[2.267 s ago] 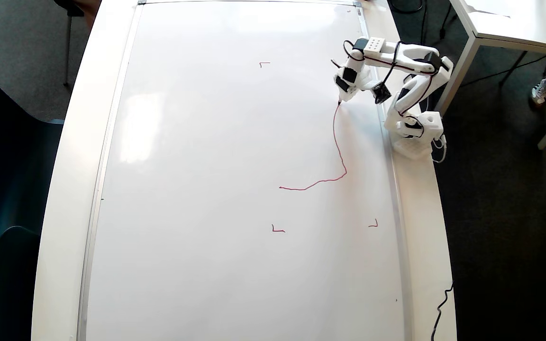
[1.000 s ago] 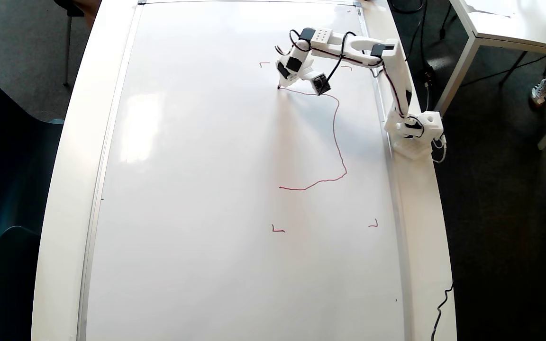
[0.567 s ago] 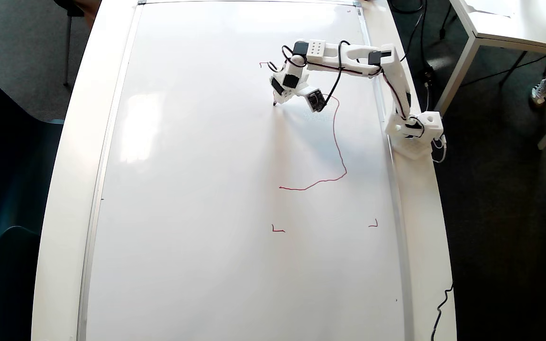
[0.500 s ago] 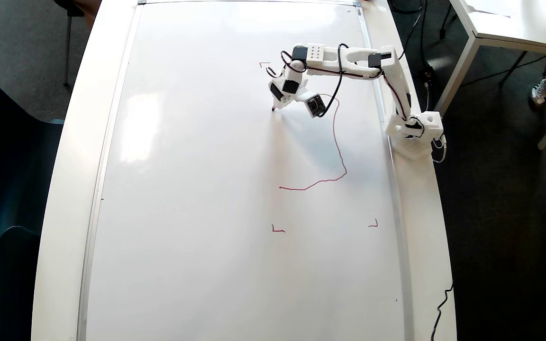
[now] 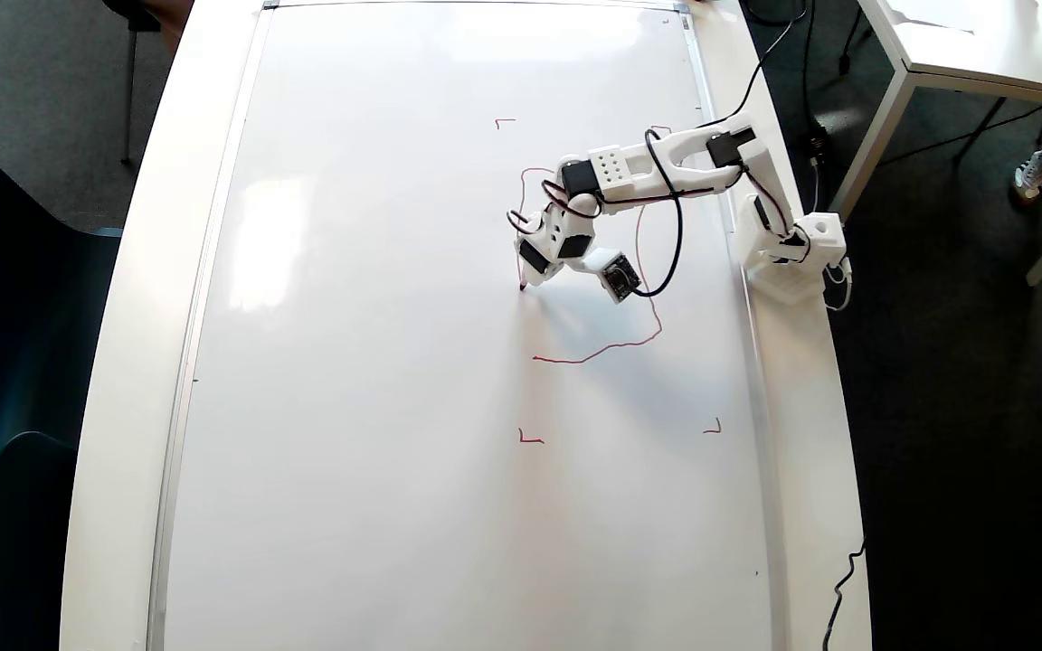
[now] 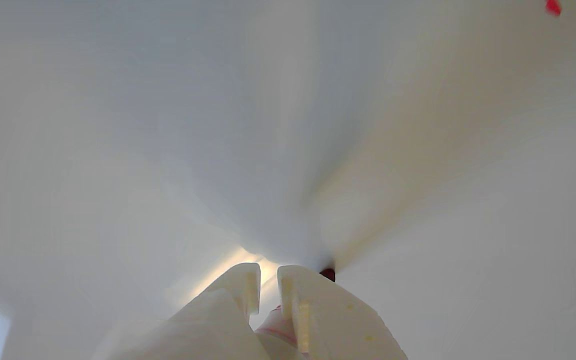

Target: Draw on a whiteboard a robot head using a pen attached to the gripper

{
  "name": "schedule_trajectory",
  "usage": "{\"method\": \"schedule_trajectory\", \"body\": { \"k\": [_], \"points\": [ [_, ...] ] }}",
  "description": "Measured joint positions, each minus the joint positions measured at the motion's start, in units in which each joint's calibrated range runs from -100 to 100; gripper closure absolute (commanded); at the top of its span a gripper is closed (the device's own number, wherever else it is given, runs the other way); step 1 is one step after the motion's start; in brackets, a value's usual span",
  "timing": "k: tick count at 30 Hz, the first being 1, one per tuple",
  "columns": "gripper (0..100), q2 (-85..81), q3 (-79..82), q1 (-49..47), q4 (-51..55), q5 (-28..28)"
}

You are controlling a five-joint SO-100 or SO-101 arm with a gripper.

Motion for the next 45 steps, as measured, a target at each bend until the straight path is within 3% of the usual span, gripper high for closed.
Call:
{"method": "schedule_trajectory", "body": {
  "k": [13,24,36,45],
  "points": [
    [99,5.4,-8.1,-10.6,0.0,-3.4],
    [99,5.3,-9.0,-13.6,0.3,-4.9],
    [99,-9.0,-14.0,-9.3,19.0,-3.8],
    [99,-12.6,-2.2,-9.5,21.4,-3.5]
  ]
}}
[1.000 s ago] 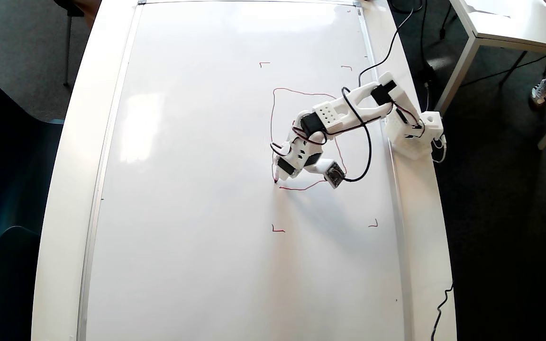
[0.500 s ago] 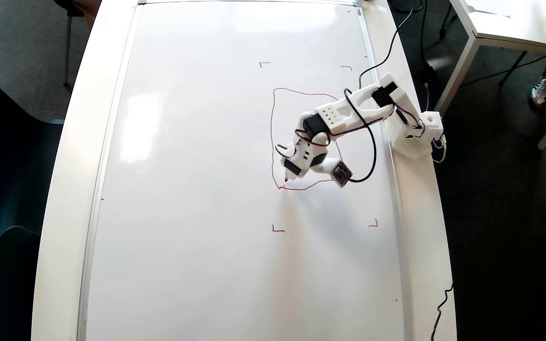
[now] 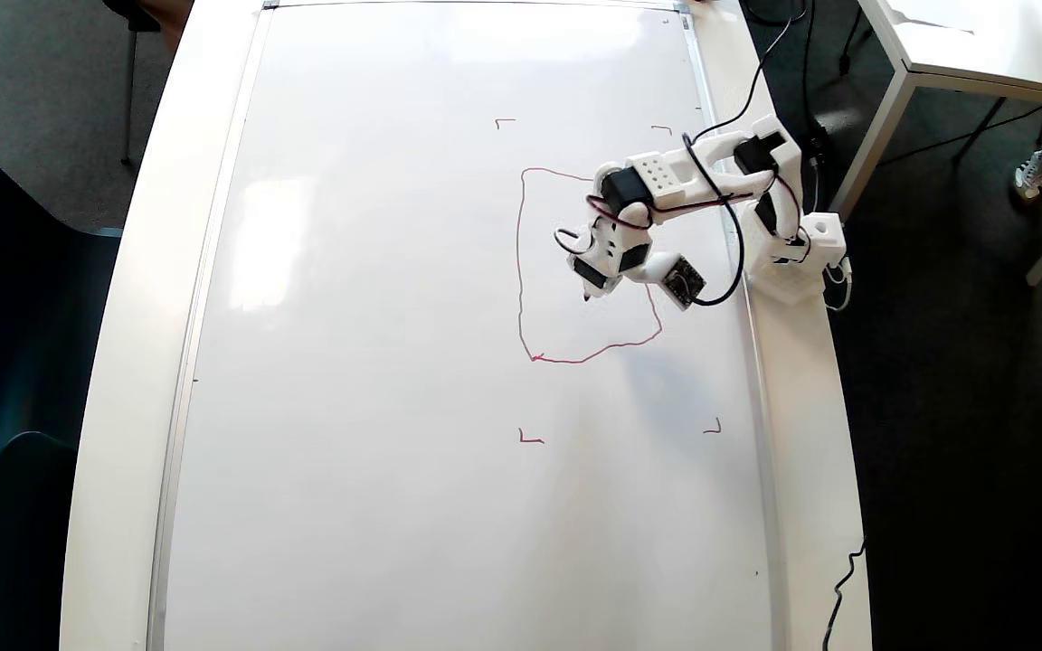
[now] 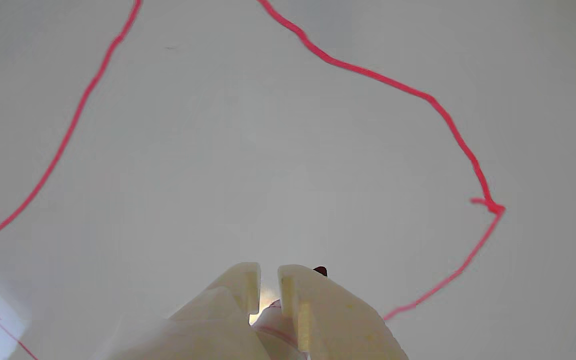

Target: Draw on a whiteboard a robot head using a pen attached to the gripper

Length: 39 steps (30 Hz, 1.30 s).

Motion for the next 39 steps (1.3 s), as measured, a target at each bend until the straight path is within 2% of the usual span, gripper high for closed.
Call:
{"method": "schedule_trajectory", "body": {
  "k": [15,39],
  "points": [
    [99,0.7,6.7,-3.4,-5.2,0.0],
    [99,9.5,4.1,-3.3,-16.0,0.0]
  ]
}}
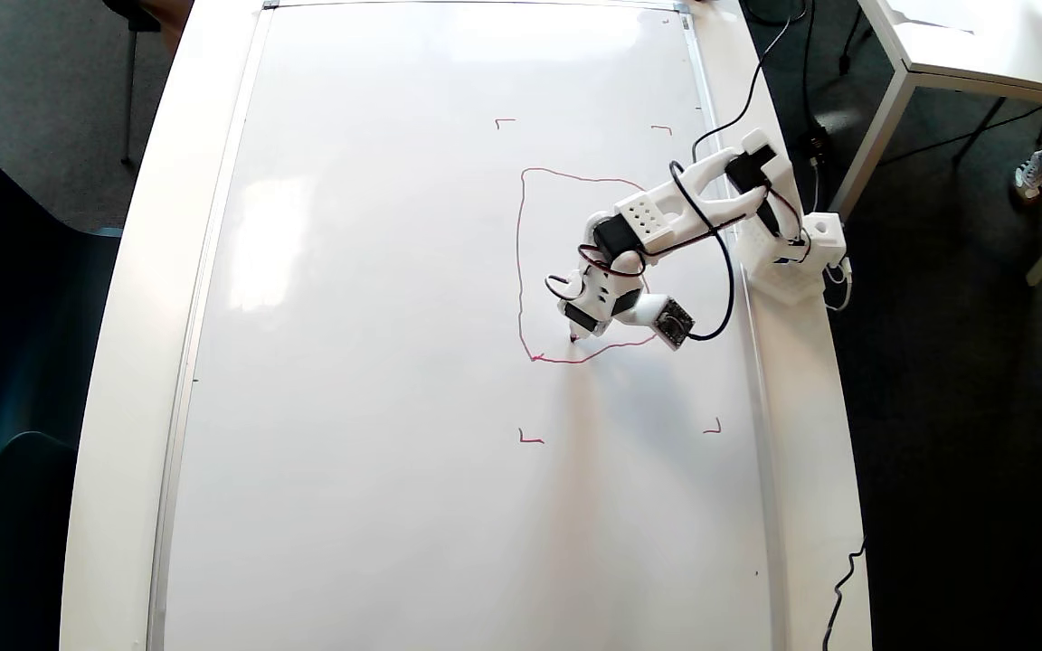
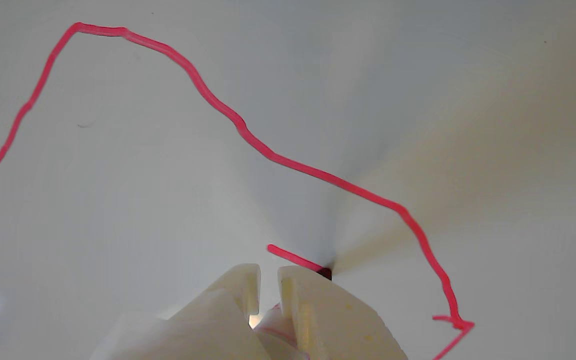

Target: Draw on a whiteboard a robot head using a pen attached to the gripper

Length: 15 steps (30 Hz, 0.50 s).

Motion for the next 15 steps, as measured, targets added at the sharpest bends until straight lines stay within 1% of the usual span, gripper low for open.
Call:
{"method": "schedule_trajectory", "body": {
  "k": [7,10,15],
  "points": [
    [99,4.2,-7.9,0.6,0.0,0.0],
    [99,4.3,-8.0,1.7,-0.3,0.1],
    [99,4.3,-7.9,3.7,-0.3,1.7]
  ]
}}
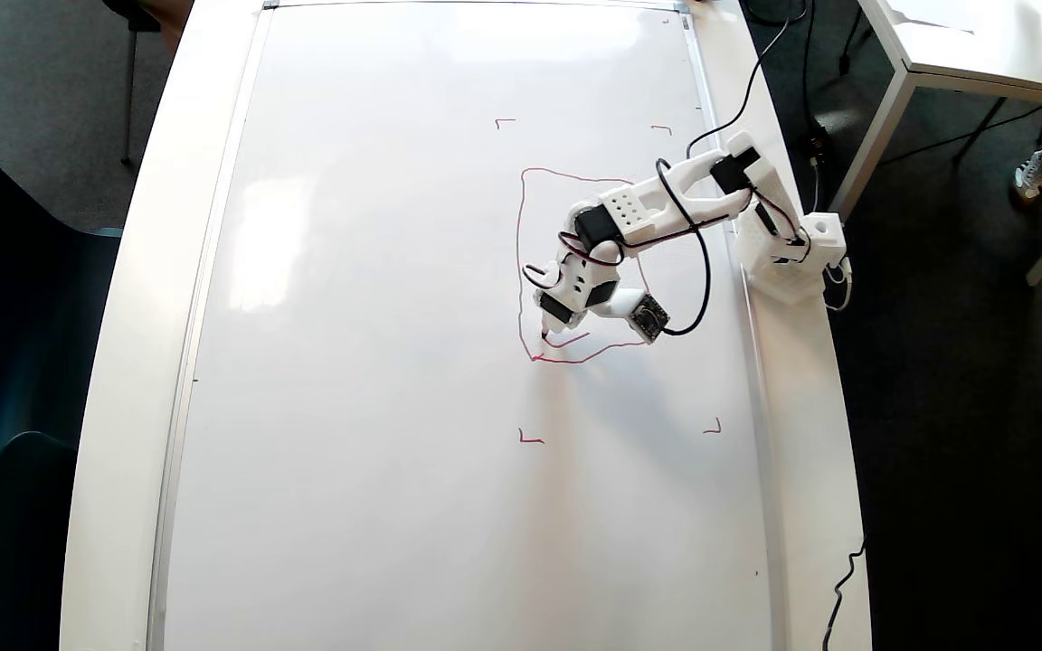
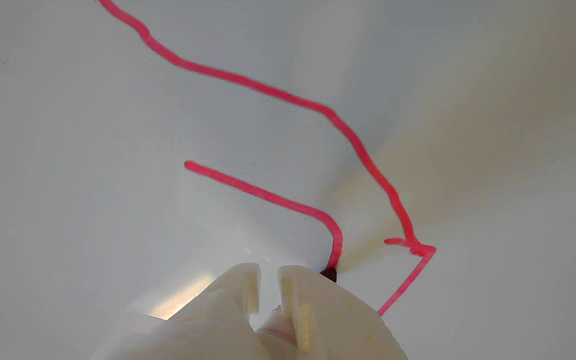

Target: Draw on a whiteboard a robot head using a pen attached to the gripper

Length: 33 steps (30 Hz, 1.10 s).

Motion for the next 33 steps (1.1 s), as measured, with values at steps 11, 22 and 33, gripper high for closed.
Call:
{"method": "schedule_trajectory", "body": {
  "k": [11,22,33],
  "points": [
    [99,-4.2,6.6,3.8,3.2,2.3],
    [99,-11.9,18.8,4.3,3.2,2.3],
    [99,-12.9,20.1,-0.4,3.3,2.2]
  ]
}}
